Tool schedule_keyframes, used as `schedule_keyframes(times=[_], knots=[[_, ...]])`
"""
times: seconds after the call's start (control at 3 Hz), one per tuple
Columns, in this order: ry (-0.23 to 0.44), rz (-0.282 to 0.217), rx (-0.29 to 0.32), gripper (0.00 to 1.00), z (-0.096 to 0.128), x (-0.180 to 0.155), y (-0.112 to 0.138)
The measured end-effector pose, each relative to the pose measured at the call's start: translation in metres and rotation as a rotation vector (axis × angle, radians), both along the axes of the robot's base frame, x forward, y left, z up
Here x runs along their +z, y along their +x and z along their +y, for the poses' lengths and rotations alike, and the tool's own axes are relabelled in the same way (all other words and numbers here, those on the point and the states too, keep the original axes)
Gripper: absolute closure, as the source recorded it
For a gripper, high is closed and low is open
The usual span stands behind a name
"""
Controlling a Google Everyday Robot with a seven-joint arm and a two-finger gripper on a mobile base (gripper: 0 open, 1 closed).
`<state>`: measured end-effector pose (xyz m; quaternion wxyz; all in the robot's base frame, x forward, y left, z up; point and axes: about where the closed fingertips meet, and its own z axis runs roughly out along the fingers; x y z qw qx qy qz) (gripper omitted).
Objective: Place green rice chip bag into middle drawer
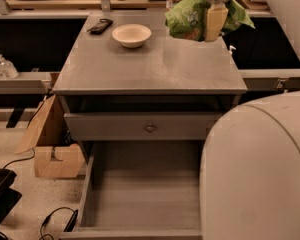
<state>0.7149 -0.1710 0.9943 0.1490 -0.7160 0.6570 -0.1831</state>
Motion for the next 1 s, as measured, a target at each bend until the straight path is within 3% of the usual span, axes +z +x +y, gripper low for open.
schedule_keyframes(times=[0.33,0.67,1.0], knots=[[-0.019,0.036,-0.078,1.0,-0.02,-0.01,-0.025],[-0.012,0.031,-0.235,1.0,-0.074,0.008,-0.112],[0.055,0.0,-0.353,1.0,-0.094,0.004,-0.171]])
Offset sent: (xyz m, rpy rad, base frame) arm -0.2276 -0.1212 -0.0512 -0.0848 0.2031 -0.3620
